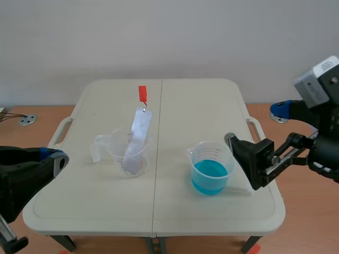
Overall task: Hold the metal plate by the orange handle, dip it into the blue solution, take it out and point at it, then put the plate back in the beaker on the left.
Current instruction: 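Lift the metal plate out of the left beaker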
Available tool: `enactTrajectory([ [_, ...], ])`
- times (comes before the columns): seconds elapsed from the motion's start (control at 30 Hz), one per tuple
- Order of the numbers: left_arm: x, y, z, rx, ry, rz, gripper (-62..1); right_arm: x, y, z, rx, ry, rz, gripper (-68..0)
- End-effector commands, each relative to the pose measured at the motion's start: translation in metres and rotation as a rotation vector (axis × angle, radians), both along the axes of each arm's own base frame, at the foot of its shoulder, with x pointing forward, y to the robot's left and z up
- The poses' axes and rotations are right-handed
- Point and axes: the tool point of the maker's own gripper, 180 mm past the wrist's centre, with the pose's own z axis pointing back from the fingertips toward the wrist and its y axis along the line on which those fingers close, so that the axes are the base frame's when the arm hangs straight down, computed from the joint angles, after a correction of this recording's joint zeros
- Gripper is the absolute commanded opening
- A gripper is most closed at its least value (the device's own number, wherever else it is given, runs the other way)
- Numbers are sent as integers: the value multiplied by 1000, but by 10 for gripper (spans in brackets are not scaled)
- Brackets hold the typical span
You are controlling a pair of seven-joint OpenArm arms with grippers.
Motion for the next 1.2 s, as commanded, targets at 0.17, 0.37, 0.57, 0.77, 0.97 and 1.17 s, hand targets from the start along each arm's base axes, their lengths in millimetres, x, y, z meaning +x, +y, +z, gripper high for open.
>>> enactTrajectory([
  [0.17,-36,12,-26,60,119,16,-580,29,12,5,62,-31,-17,-12],
  [0.37,-68,32,-42,110,230,47,-580,53,31,3,98,-18,-12,-12],
  [0.57,-103,44,-56,146,346,57,-580,76,57,0,143,2,9,-12],
  [0.77,-130,44,-64,155,435,52,-581,95,83,-5,172,42,29,-12],
  [0.97,-133,46,-68,172,459,51,-581,107,111,-7,192,74,66,-12],
  [1.17,-133,46,-68,173,460,51,-581,114,136,-5,190,81,101,-12],
])
